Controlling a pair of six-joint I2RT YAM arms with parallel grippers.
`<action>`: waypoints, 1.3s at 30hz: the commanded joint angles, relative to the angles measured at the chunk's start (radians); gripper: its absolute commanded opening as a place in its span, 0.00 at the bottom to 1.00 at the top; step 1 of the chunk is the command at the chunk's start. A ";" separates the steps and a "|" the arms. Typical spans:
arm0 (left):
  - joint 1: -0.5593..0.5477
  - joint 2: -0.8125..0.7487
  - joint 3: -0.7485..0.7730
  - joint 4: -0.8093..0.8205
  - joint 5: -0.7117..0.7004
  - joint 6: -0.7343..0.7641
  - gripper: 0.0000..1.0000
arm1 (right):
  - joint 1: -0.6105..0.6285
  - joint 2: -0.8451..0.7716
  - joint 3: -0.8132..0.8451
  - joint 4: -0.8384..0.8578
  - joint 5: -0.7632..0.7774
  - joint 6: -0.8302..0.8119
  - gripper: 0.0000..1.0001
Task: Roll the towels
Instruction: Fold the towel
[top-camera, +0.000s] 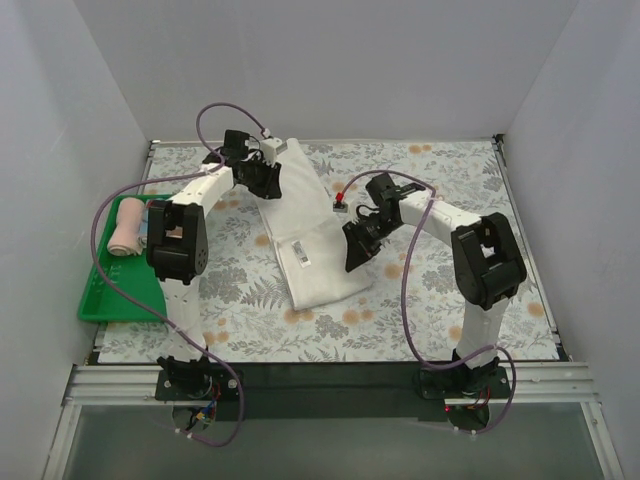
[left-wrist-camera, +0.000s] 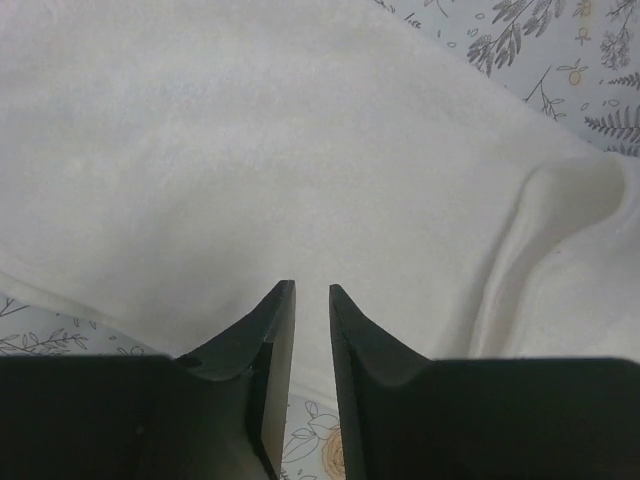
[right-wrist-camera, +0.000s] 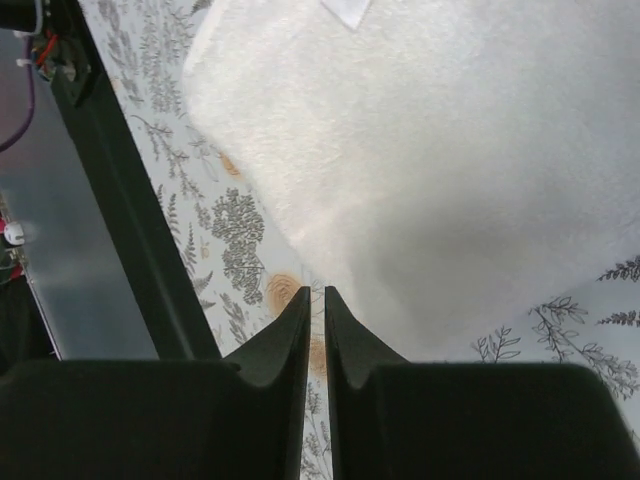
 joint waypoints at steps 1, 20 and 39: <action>-0.009 0.036 -0.019 -0.024 -0.021 0.006 0.19 | 0.011 0.064 0.008 0.062 0.059 0.030 0.14; -0.095 0.260 0.248 -0.010 0.009 0.014 0.36 | 0.105 0.050 -0.155 0.226 -0.083 0.203 0.15; -0.038 -0.695 -0.595 0.097 0.222 0.501 0.98 | -0.057 0.300 0.300 0.206 -0.059 0.293 0.17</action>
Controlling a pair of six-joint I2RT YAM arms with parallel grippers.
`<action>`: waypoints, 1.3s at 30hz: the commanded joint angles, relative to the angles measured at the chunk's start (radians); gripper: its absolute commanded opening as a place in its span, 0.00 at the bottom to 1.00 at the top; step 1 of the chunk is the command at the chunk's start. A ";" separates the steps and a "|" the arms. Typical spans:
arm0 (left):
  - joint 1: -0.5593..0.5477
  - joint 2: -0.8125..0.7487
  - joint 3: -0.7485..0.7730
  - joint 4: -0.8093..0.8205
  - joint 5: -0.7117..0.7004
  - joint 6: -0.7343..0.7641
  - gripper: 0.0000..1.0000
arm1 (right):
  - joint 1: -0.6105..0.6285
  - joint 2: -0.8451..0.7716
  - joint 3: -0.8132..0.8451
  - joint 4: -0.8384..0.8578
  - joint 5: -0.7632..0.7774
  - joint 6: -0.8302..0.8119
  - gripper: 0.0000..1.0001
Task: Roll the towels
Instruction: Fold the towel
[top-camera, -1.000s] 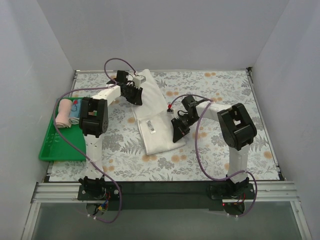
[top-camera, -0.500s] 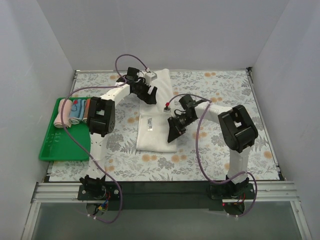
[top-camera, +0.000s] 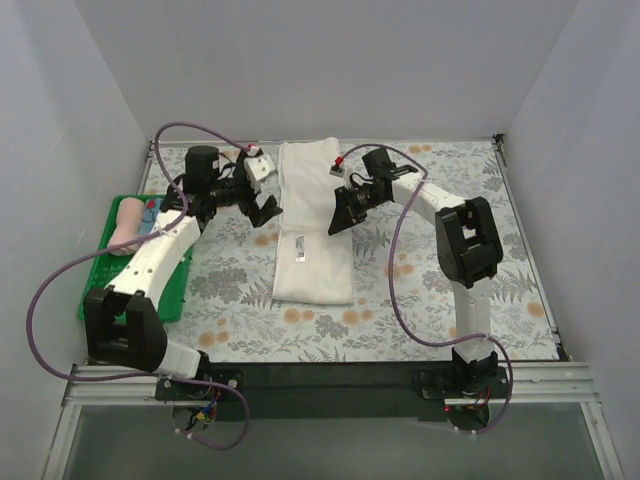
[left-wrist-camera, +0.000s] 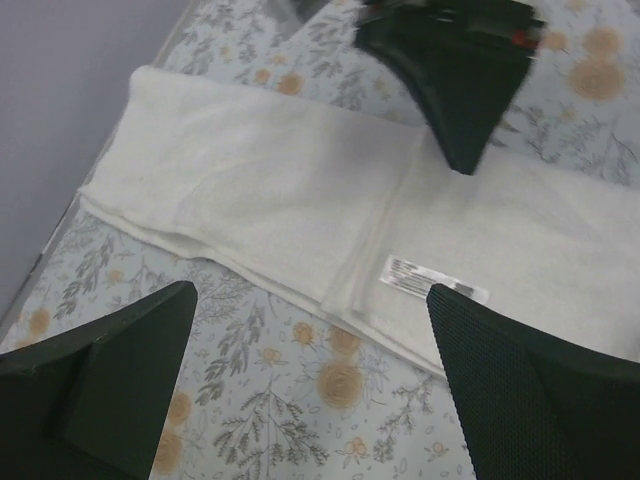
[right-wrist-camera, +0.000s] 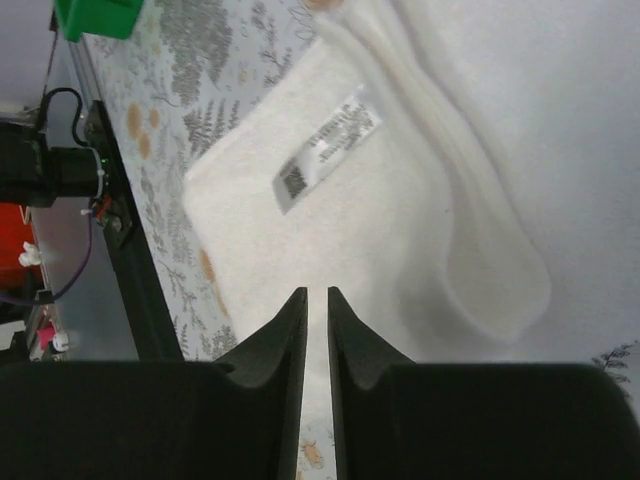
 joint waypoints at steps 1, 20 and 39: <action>-0.042 -0.087 -0.182 -0.117 0.052 0.278 0.97 | 0.002 0.112 0.028 -0.005 0.057 0.034 0.17; -0.510 -0.413 -0.885 0.191 -0.333 0.804 0.53 | 0.027 0.039 -0.040 0.010 0.010 0.022 0.16; -0.574 -0.238 -0.859 0.184 -0.398 0.765 0.00 | 0.176 0.120 -0.152 0.013 0.097 -0.067 0.12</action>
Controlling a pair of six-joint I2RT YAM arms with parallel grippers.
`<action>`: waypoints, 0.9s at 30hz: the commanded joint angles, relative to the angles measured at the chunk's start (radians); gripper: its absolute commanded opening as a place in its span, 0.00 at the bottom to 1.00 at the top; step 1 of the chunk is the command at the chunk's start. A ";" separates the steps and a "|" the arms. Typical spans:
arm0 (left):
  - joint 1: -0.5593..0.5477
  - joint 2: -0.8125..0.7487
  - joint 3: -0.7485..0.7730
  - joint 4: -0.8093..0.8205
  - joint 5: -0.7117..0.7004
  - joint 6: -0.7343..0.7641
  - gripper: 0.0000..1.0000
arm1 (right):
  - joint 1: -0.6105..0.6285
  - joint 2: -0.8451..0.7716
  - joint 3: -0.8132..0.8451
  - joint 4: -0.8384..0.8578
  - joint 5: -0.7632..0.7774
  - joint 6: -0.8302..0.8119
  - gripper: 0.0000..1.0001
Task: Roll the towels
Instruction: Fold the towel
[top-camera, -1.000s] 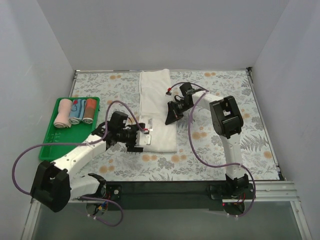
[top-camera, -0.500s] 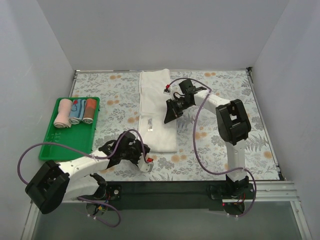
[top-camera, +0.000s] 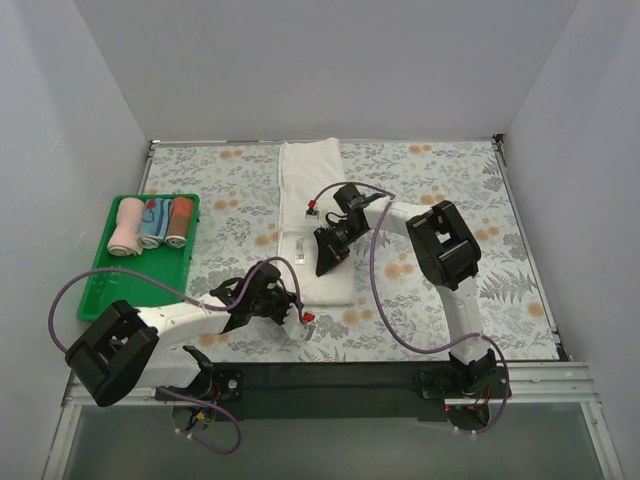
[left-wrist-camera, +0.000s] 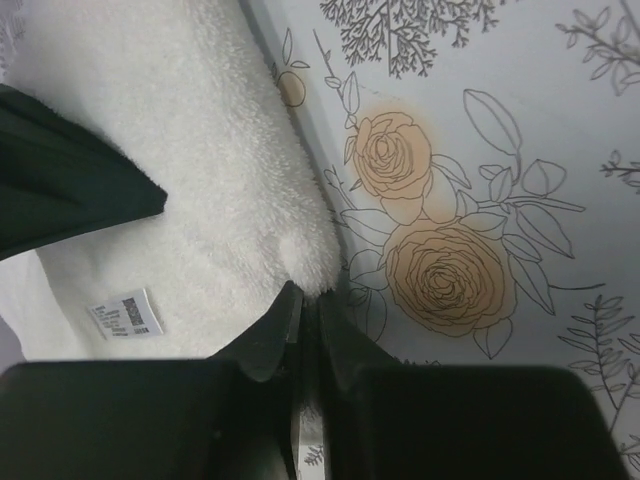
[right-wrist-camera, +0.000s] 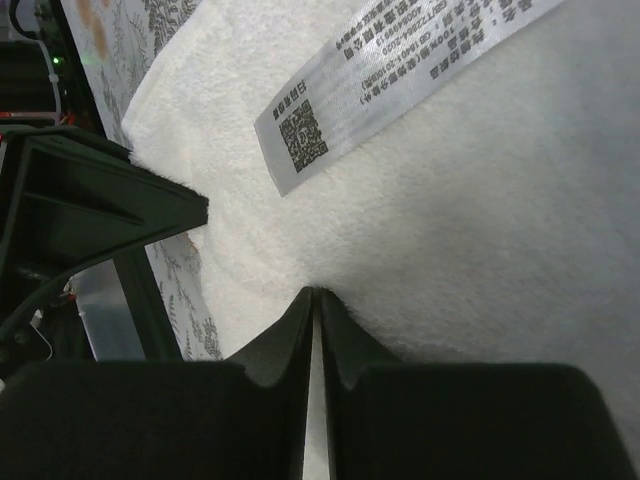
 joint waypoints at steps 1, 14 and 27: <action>-0.010 -0.021 0.055 -0.188 0.043 -0.007 0.00 | 0.001 -0.011 -0.033 -0.011 0.062 -0.036 0.12; -0.008 -0.058 0.353 -0.738 0.436 -0.245 0.00 | 0.084 -0.229 -0.171 -0.013 0.057 -0.033 0.13; 0.039 -0.002 0.469 -0.722 0.551 -0.418 0.00 | -0.091 -0.111 0.088 -0.097 0.145 -0.123 0.15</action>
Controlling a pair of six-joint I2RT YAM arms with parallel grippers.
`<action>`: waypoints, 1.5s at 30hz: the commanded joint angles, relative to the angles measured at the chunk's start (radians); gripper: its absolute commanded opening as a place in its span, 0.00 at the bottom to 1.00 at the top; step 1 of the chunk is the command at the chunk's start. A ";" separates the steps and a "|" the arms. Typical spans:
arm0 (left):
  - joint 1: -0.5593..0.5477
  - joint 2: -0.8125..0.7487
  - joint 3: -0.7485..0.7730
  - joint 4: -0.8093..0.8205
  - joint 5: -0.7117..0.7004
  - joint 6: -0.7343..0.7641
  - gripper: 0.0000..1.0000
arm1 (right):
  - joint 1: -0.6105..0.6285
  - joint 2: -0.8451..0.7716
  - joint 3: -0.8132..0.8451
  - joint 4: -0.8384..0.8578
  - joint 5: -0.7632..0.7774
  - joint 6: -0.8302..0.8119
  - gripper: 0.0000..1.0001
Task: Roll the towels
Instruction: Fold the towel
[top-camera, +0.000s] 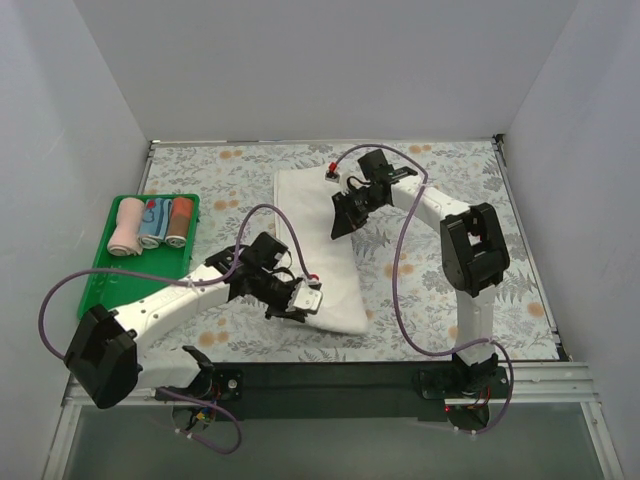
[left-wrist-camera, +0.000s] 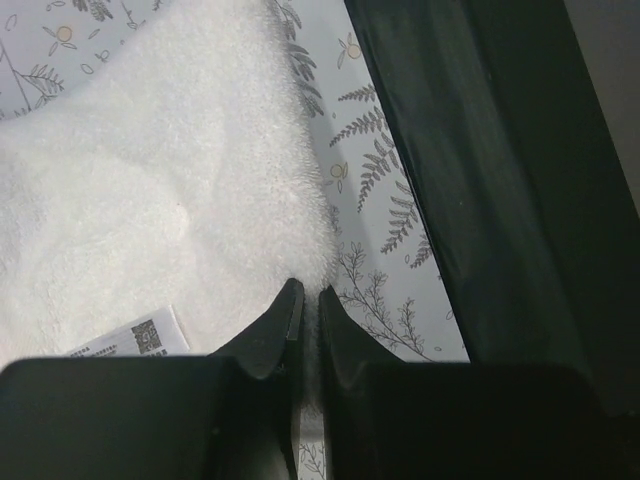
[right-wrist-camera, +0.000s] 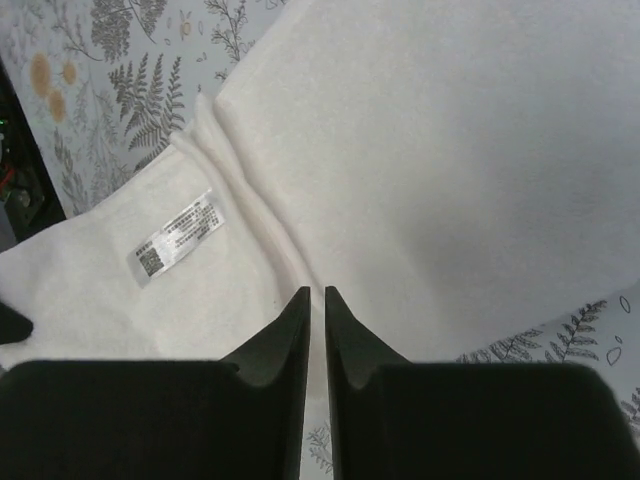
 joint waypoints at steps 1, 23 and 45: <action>0.059 0.031 0.058 0.018 0.092 -0.071 0.00 | 0.036 0.098 0.018 -0.042 0.040 -0.049 0.15; 0.400 0.530 0.328 0.173 0.163 -0.125 0.00 | 0.062 0.168 0.009 -0.039 0.054 -0.077 0.13; 0.441 0.560 0.246 0.218 0.085 -0.143 0.00 | -0.052 -0.133 -0.011 -0.079 -0.257 0.067 0.25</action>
